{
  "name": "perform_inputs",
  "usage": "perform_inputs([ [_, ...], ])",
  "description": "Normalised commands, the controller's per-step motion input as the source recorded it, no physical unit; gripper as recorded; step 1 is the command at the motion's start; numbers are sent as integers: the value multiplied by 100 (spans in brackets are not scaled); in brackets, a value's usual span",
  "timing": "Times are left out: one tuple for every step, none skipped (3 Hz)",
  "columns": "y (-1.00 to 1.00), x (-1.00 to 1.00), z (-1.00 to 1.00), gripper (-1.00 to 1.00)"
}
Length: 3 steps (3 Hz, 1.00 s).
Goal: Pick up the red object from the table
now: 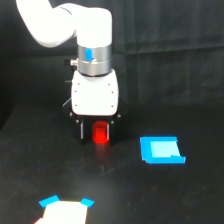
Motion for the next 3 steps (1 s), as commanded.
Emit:
perform_inputs([
  [26,-25,-26,-23],
  [100,26,-35,100],
  [100,22,-51,100],
])
